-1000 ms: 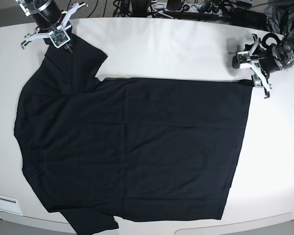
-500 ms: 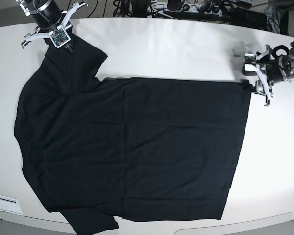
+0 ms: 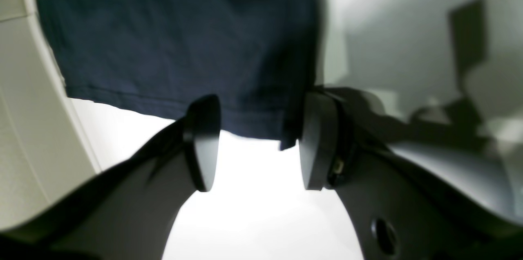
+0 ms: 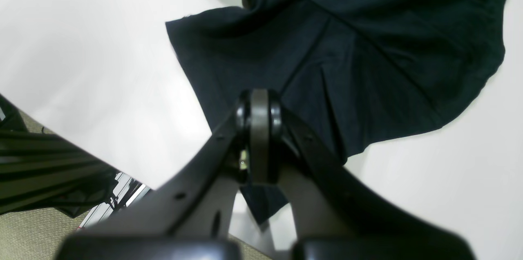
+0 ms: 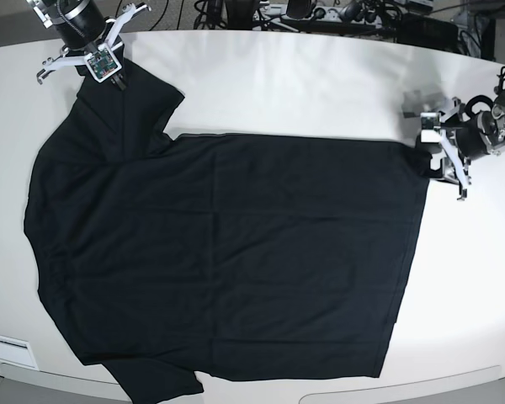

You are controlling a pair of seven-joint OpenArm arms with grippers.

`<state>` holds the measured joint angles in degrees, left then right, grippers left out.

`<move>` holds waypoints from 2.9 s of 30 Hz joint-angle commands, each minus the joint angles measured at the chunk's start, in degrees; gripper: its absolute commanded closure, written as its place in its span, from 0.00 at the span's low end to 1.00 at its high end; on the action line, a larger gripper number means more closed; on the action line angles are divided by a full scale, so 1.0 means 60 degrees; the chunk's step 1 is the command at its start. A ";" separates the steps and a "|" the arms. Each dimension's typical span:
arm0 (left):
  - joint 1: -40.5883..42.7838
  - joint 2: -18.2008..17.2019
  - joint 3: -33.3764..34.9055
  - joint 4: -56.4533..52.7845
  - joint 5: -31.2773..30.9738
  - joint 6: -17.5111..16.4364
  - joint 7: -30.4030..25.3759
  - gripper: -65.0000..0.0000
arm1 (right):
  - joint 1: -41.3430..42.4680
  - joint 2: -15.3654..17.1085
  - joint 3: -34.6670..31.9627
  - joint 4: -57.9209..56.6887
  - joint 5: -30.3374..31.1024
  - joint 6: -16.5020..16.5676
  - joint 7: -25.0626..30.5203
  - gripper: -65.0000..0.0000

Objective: Fold the T-shirt properly
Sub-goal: 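Move right gripper to the shirt shoulder, left gripper to the hem corner, then grasp the shirt edge with both grippers and drag it toward the robot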

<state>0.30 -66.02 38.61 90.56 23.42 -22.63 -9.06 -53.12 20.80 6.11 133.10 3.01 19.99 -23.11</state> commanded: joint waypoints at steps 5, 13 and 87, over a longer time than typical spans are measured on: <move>-0.0470 0.0244 0.0900 -0.0240 0.0302 -0.0798 0.0299 0.56 | -0.0062 0.0051 0.0044 0.0142 0.0029 0.0182 0.0211 1.00; -0.0984 0.0415 0.1064 -0.0138 0.0262 -0.0084 0.0561 1.00 | -0.0058 0.0051 0.0044 0.0109 -0.0055 0.0175 0.0069 0.50; -0.0433 -0.2827 0.1064 0.5300 0.0259 0.2255 0.3588 1.00 | 0.0379 0.3697 0.1428 0.0317 -0.0350 -0.0423 0.0466 1.00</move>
<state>-1.63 -81.67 45.47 121.86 24.71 -10.07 12.49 -50.65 42.19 14.22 133.97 1.19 18.59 -21.39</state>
